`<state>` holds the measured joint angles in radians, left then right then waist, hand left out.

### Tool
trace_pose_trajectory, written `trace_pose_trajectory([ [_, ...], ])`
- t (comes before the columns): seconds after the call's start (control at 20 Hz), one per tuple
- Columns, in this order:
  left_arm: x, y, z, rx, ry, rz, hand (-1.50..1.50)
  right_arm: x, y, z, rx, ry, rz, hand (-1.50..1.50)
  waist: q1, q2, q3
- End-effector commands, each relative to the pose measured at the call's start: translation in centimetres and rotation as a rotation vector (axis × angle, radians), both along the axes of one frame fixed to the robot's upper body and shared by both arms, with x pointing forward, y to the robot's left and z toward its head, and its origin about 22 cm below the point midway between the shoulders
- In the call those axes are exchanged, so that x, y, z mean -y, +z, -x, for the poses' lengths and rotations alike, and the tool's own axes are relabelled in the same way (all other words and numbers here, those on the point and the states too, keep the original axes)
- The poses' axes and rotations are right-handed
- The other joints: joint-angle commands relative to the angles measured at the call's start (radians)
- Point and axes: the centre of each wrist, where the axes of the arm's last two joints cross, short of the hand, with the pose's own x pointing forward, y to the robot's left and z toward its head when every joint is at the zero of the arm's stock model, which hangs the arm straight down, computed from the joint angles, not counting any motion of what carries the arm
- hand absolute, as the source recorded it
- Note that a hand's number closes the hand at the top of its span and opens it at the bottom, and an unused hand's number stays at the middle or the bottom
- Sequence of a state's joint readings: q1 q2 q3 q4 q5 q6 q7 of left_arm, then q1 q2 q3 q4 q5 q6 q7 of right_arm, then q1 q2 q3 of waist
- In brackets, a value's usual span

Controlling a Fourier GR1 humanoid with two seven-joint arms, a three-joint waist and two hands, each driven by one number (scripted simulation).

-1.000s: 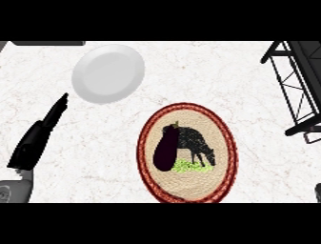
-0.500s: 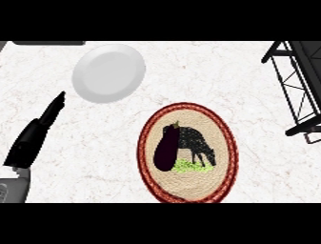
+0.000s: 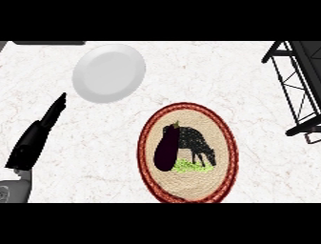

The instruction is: Pick the lemon from the placemat and place it in the tiered shelf

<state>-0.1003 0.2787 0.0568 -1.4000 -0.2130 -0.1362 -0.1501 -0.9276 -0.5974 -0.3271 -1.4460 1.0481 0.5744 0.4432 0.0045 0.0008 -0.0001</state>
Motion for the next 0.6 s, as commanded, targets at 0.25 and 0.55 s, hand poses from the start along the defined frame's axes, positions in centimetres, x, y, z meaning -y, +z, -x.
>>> trace_pose_trajectory([
  [0.25, -0.7, -0.1, -0.2, -0.021, 0.004, -0.006, 0.0, 3.3, -5.6, -2.0, -0.066, 0.054, -0.081, 1.5, 0.002, 0.001, 0.0],
  [0.55, -2.4, 1.2, -1.1, -0.009, 0.01, -0.003, 0.0, 4.2, -9.5, -2.5, -0.094, -0.004, -0.049, 1.5, -0.001, 0.001, 0.0],
])
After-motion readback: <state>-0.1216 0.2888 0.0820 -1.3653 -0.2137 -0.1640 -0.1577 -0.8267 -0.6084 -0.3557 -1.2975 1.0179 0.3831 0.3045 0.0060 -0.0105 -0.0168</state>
